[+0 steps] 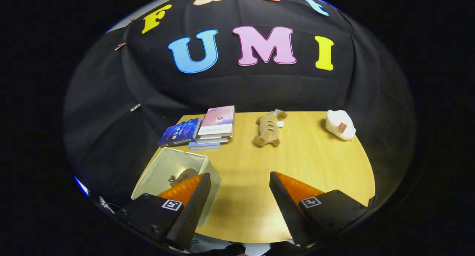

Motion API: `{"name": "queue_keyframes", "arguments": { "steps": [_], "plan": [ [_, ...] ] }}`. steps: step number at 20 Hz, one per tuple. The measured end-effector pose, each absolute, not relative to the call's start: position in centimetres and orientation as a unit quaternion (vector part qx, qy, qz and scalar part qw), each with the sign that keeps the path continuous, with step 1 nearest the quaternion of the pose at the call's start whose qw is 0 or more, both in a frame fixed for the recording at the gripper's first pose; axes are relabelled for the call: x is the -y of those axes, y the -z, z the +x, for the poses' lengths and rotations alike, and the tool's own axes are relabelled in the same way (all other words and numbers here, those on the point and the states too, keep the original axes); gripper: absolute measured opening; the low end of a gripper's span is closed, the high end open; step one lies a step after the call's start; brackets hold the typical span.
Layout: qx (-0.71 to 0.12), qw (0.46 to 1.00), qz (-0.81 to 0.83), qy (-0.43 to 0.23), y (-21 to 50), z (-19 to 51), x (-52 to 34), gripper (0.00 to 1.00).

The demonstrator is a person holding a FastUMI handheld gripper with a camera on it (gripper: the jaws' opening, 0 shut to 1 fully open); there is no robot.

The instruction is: Open the storage box then place both shoes into the box .Put the left shoe in first, then the right shoe, with the right side of both shoes facing outward in a uniform manner.

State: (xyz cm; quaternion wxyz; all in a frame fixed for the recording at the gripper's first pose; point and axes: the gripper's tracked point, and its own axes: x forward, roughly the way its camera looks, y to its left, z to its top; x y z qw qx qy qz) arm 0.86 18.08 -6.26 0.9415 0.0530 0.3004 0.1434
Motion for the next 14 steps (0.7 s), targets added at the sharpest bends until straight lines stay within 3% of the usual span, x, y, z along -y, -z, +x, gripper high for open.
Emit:
{"name": "queue_keyframes", "arguments": {
  "steps": [8,14],
  "plan": [
    [-0.178,0.969,0.032,-0.171,1.3,3.2,-8.0,0.99],
    [-0.103,0.983,0.021,-0.148,-0.9,4.7,-1.8,0.99]
  ]
}}
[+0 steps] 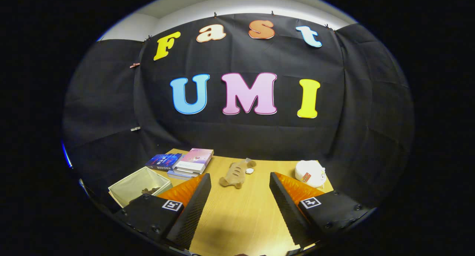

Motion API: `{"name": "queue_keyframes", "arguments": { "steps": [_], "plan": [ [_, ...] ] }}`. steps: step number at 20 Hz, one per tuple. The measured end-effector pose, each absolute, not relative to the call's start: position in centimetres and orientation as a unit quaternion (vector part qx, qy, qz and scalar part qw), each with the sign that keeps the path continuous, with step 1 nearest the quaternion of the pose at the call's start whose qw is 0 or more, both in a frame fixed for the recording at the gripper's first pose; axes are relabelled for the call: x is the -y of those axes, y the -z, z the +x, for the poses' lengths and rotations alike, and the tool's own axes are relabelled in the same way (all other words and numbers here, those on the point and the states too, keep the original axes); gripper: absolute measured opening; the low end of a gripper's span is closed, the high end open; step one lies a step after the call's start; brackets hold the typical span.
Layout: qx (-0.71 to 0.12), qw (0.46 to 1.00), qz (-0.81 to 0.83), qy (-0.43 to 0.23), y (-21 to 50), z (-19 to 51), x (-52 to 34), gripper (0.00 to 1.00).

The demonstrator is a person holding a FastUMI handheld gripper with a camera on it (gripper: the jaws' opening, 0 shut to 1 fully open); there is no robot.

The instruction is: Open the storage box then place both shoes into the box .Put the left shoe in first, then the right shoe, with the right side of both shoes facing outward in a uniform manner.

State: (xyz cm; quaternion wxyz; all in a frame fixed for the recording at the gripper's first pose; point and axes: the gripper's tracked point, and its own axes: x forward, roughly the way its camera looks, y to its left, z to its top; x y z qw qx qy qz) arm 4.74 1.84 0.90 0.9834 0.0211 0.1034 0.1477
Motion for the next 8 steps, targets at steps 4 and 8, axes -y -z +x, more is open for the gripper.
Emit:
{"name": "queue_keyframes", "arguments": {
  "steps": [4,8],
  "plan": [
    [-0.099,0.986,0.026,-0.128,0.9,5.6,0.2,0.99],
    [-0.112,0.983,0.041,-0.138,2.0,6.3,-0.7,0.99]
  ]
}}
